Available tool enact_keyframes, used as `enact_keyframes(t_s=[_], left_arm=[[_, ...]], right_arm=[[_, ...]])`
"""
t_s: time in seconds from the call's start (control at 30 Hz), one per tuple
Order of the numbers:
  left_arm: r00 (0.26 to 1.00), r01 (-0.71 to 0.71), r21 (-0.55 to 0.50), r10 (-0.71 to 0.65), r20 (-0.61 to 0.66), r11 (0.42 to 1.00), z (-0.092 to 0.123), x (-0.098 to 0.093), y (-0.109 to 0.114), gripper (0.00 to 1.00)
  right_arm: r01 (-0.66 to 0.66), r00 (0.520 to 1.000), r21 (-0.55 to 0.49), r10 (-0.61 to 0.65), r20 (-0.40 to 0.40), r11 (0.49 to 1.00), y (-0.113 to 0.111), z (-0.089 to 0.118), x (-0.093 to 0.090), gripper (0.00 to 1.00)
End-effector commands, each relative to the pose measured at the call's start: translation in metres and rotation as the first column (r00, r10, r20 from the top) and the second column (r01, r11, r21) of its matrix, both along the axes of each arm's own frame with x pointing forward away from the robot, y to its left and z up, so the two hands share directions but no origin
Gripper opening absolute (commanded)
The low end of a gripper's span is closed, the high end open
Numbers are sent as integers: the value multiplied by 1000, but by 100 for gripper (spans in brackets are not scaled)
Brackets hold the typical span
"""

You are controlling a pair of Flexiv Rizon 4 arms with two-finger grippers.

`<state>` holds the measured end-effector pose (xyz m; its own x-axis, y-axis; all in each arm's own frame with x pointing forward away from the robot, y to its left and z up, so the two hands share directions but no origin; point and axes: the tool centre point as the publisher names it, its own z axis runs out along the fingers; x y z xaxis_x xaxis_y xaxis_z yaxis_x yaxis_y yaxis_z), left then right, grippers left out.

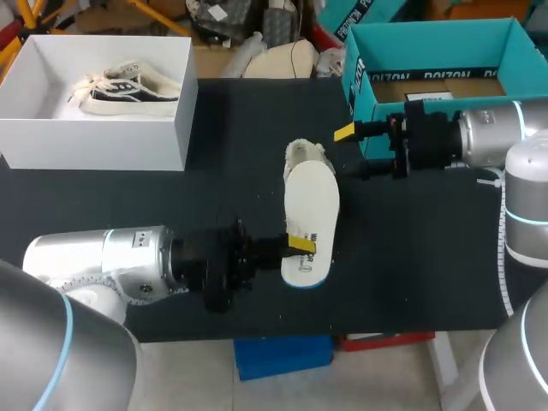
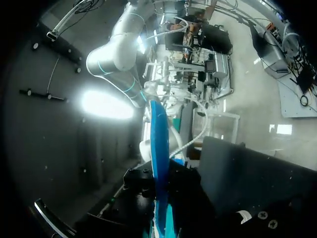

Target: Take the shoe out of the shoebox, open the shoe tongue, remove and reinsert the insole, then place the shoe into the shoebox

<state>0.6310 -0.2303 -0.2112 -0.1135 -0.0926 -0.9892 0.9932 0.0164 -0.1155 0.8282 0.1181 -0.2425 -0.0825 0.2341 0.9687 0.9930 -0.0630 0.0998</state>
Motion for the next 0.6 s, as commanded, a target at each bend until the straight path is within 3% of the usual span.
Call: enact_keyframes(t_s=[0.03, 0.17, 0.37, 0.6], left_arm=[[1000, -11, 5, 11, 1, 1000, 2, -5, 3, 0], [1000, -11, 5, 11, 1, 1000, 2, -5, 3, 0], [986, 14, -54, -4, 169, 998, 1, -35, -10, 0], [983, 10, -60, 1, 181, 998, -27, -28, -11, 0]], right_arm=[[3, 1000, 1, -3, 1, 1000, 1, -1, 0, 100], [3, 1000, 1, -3, 1, 1000, 1, -1, 0, 100], [3, 1000, 1, -3, 1, 1000, 1, -1, 0, 100], [3, 1000, 1, -3, 1, 1000, 1, -1, 0, 100]])
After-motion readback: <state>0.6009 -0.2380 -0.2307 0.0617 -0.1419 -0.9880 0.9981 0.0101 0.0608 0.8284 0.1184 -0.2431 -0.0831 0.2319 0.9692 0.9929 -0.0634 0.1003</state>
